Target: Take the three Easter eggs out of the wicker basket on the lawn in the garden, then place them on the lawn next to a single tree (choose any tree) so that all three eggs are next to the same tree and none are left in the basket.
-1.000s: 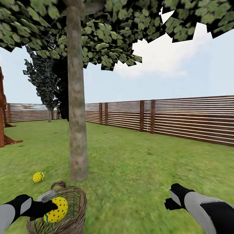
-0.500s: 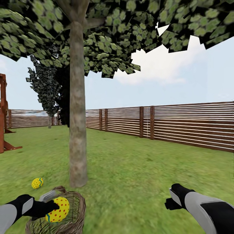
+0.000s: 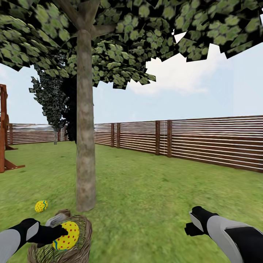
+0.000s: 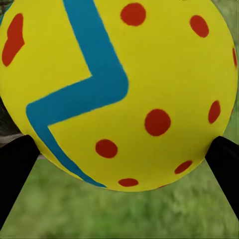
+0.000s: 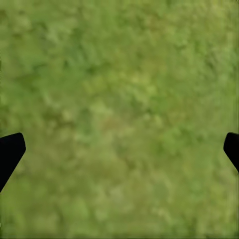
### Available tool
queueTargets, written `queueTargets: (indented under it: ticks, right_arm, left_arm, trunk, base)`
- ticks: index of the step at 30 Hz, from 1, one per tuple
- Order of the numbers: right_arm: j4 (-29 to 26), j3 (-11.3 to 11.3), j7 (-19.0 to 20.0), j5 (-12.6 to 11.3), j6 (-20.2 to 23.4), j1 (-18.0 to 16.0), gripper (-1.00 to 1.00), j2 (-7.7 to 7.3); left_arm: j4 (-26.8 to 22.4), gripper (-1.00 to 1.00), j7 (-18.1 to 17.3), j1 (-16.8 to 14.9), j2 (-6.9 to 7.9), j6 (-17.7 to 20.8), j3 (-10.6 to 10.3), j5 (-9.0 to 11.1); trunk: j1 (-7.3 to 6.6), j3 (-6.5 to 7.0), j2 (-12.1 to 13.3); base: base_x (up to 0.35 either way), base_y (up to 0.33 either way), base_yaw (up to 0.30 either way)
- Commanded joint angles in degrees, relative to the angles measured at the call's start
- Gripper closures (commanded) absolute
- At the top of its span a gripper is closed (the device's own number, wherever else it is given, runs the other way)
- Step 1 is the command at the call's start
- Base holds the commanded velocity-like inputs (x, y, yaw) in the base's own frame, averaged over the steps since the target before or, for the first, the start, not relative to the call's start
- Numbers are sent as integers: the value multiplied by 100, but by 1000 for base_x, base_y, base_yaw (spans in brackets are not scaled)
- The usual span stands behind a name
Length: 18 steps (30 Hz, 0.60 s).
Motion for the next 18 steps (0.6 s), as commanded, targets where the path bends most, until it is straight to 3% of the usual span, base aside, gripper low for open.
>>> queueTargets:
  ticks: [1,9,18]
  right_arm:
    - [6,17,6,23,12,-7,-100,1]
    - [12,17,7,26,12,-7,-100,10]
    - [10,17,6,24,12,-7,-100,10]
  left_arm:
    - [10,100,-22,-7,2,7,44,-62]
    - [7,100,-9,-7,-76,7,37,-82]
    - [7,100,-10,-7,-87,7,35,-69]
  trunk:
    - [-24,10,37]
    - [-200,154,358]
    - [-397,315,719]
  base:
    - [-153,-117,0]
    - [-107,-267,0]
    - [-7,-99,0]
